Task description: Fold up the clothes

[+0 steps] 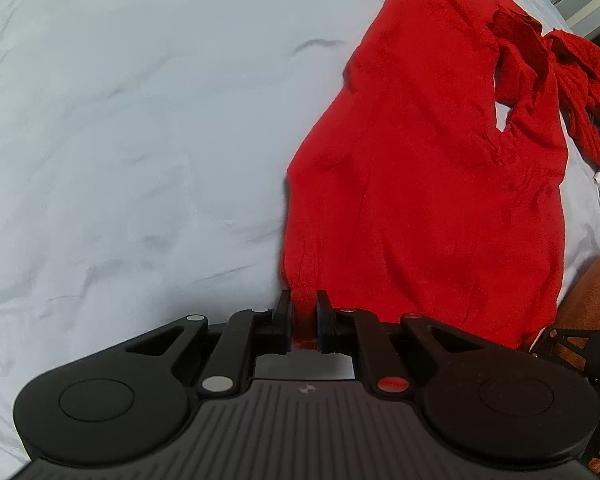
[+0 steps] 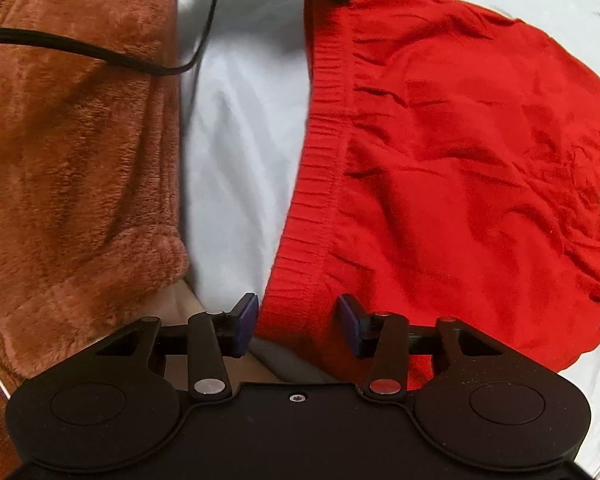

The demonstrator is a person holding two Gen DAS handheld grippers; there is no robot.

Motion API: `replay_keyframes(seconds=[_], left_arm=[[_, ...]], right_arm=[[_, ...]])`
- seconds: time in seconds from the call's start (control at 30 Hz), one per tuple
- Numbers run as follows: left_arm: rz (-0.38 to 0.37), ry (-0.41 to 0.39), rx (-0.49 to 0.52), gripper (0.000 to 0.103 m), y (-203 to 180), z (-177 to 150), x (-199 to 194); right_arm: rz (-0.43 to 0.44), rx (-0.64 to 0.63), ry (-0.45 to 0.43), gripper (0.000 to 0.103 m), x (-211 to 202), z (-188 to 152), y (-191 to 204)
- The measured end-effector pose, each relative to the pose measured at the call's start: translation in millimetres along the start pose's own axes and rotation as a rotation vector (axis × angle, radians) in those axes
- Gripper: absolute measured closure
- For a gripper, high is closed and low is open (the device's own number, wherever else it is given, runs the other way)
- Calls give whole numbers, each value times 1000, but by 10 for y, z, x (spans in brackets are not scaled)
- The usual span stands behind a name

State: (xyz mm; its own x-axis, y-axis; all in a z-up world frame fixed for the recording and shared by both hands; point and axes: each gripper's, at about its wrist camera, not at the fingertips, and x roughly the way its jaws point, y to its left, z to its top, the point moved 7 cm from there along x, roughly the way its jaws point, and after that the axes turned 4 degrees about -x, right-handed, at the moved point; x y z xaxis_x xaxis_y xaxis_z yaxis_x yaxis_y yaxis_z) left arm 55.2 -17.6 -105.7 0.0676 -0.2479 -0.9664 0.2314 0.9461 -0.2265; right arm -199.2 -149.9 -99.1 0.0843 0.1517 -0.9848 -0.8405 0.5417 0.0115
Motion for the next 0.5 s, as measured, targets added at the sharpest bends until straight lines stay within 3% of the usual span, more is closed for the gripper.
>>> replay_keyframes(seconds=[0.13,0.4,0.5], left_arm=[[4,-4,-10,94,14,-25,-36],[21,-82,0,95,-121,67,-366],[16,-127,2,95,-207,127,-571]], right_arm=[[-28,-25,1,77,5,-23,43],[-115,-27,-55,79,-308,-48,-7],[-191,3,-104,79,-665,-11,-167]])
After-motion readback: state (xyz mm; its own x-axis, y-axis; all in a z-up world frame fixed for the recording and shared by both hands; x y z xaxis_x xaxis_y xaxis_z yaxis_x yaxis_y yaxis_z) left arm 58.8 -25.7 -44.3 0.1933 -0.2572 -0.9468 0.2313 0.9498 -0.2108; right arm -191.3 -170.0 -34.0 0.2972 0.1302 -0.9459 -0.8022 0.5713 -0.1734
